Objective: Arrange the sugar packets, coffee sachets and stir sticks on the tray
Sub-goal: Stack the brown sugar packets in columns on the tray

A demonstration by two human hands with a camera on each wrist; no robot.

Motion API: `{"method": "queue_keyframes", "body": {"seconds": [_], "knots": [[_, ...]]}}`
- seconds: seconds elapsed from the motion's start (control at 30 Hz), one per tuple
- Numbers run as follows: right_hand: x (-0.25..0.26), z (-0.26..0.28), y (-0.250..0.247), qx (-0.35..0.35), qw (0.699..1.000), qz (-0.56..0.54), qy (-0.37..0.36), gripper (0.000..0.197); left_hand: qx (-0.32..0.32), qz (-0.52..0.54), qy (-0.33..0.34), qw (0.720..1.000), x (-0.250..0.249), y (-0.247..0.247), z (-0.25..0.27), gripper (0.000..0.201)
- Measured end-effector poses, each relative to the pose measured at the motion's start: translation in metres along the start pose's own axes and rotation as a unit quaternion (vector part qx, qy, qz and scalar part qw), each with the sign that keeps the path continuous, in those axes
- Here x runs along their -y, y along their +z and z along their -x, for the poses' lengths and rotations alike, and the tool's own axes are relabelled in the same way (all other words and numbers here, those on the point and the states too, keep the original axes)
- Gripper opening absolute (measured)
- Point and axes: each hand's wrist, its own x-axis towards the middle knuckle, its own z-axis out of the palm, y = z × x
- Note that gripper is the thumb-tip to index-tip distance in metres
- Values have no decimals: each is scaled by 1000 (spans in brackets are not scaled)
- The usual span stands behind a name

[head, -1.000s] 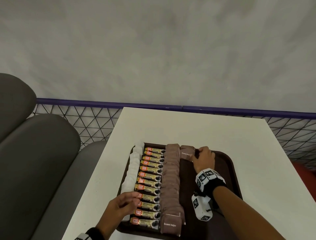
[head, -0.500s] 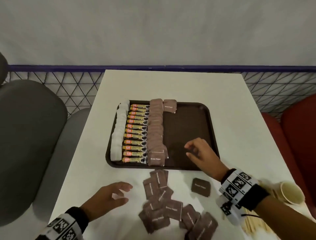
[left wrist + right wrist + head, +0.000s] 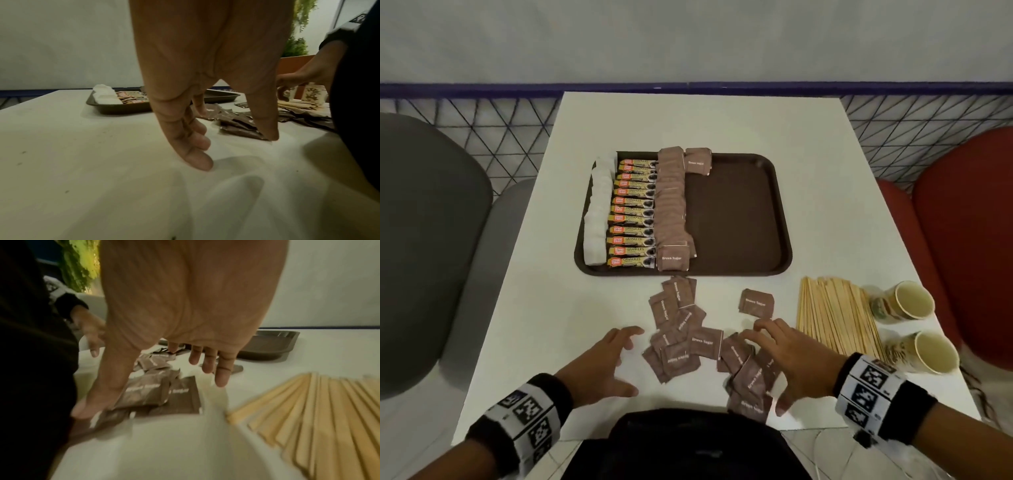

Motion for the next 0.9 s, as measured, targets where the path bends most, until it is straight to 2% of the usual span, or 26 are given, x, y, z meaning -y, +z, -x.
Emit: {"method": "queue_keyframes", "body": {"seconds": [0.07,0.17,0.37,0.5,0.6,0.67,0.77,0.83,0.9], "knots": [[4,2,12,-14,1000,12,1,114,-3,-7,-2,1000,-7,4,-2,87],[8,-1,31,-45,999,15,3,110,-2,-1,-12,1000,-17,8,-5,87],[10,-24,27,-91,994,-57,30,84,-6,-43,-5,999,-24,15,-15,72],[16,-48,16,-155,976,-150,30,73,-27,-42,-14,999,-20,9,-23,54],[11,-51,11,-230,949,-213,46,62,-38,-28,-25,999,-15,3,-27,49],[0,-50,11,-270,932,-216,109,55,-34,-13,-37,999,-12,0,-28,56],[-13,-51,15,-249,927,-179,213,56,-18,-5,-42,999,-12,-2,-29,71],[-8,-55,16,-233,933,-179,210,53,-15,-4,-28,999,-17,-1,-32,84],[7,-62,14,-211,936,-227,166,50,-18,5,-16,1000,-21,0,-35,101]]}}
